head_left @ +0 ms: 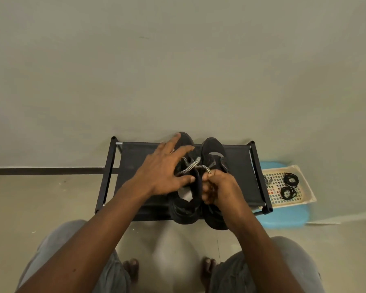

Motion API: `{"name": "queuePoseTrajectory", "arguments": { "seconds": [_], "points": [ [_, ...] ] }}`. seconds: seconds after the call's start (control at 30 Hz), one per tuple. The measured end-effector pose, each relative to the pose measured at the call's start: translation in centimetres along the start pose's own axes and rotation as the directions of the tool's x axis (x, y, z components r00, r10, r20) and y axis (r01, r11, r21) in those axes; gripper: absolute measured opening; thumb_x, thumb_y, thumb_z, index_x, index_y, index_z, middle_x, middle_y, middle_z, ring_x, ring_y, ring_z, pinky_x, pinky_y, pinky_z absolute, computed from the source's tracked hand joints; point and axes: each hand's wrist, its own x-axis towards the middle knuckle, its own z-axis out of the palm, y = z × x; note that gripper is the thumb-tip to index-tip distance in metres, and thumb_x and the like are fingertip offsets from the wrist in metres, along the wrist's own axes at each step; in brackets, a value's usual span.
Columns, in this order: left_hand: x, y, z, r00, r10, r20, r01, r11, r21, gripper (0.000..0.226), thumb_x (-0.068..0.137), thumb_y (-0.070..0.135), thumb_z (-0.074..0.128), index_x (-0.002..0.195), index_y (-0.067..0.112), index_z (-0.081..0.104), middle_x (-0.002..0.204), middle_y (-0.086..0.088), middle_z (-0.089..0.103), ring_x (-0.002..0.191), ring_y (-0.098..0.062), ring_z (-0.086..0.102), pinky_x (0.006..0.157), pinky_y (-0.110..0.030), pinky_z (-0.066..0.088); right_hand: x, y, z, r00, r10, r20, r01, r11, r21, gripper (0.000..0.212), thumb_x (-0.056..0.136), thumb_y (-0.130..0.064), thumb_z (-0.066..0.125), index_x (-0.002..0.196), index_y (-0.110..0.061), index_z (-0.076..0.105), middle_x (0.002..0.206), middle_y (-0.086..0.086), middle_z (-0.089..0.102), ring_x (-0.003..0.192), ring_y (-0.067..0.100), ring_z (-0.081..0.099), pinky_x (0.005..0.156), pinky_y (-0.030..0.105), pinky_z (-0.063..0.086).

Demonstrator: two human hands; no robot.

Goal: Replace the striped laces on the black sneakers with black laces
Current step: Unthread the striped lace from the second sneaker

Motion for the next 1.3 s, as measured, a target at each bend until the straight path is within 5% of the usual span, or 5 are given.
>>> {"name": "queuePoseTrajectory", "arguments": {
  "seconds": [0.23, 0.37, 0.63, 0.9, 1.3],
  "points": [
    [-2.9, 2.1, 2.2, 0.988, 0.087, -0.125, -0.142, 0.816, -0.561, 0.014, 0.098, 0.031, 0.064, 0.111, 0.029, 0.071, 0.113, 0.009, 0.074, 0.112, -0.013, 0.068, 0.099, -0.046, 0.054, -0.1, -1.2, -0.6, 0.939, -0.019, 0.343, -0.206, 0.769, 0.605, 0.027, 0.104, -0.02, 0.04, 0.088, -0.011, 0.06, 0.055, -0.005, 0.039, 0.044, 0.008, 0.037, 0.047, 0.023, 0.033],
    [-3.8, 3.2, 2.1, 0.982, 0.085, -0.166, -0.144, 0.91, -0.389, 0.017, 0.106, 0.032, 0.054, 0.096, 0.025, 0.066, 0.081, 0.01, 0.07, 0.073, -0.008, 0.066, 0.067, -0.034, 0.053, -0.1, -0.9, -0.7, 0.984, -0.086, 0.158, -0.063, 0.66, 0.748, 0.027, 0.106, -0.013, 0.043, 0.115, -0.005, 0.067, 0.1, 0.009, 0.076, 0.09, 0.021, 0.075, 0.077, 0.03, 0.062],
    [-5.2, 2.9, 3.2, 0.962, 0.254, -0.105, -0.255, 0.967, -0.003, 0.021, 0.099, 0.038, 0.055, 0.111, 0.029, 0.07, 0.126, 0.008, 0.059, 0.112, -0.011, 0.057, 0.102, -0.04, 0.043, 1.2, -0.1, -2.4, 0.977, -0.189, -0.093, 0.204, 0.734, 0.647, 0.028, 0.102, -0.007, 0.05, 0.128, -0.007, 0.06, 0.132, 0.013, 0.069, 0.125, 0.027, 0.064, 0.108, 0.039, 0.051],
    [-4.8, 3.8, 1.2, 0.976, 0.036, -0.215, -0.175, 0.716, -0.676, 0.016, 0.103, 0.028, 0.06, 0.097, 0.019, 0.072, 0.087, 0.001, 0.074, 0.083, -0.02, 0.072, 0.082, -0.048, 0.059, 2.1, 1.7, -1.1, 0.949, -0.314, -0.005, 0.293, 0.89, -0.351, 0.027, 0.104, -0.007, 0.048, 0.105, -0.015, 0.074, 0.09, 0.003, 0.076, 0.082, 0.015, 0.073, 0.084, 0.038, 0.06],
    [-1.5, 0.3, 0.7, 0.875, -0.357, -0.327, -0.048, 0.608, -0.792, 0.015, 0.105, 0.021, 0.061, 0.101, 0.014, 0.074, 0.069, 0.016, 0.069, 0.064, 0.002, 0.064, 0.061, -0.015, 0.048, 4.1, -0.3, 1.5, 0.888, -0.014, 0.459, -0.164, 0.924, 0.346, 0.045, 0.108, -0.038, 0.039, 0.073, -0.016, 0.055, 0.05, -0.007, 0.031, 0.037, 0.005, 0.024, 0.043, 0.025, 0.013]
  ]
}}
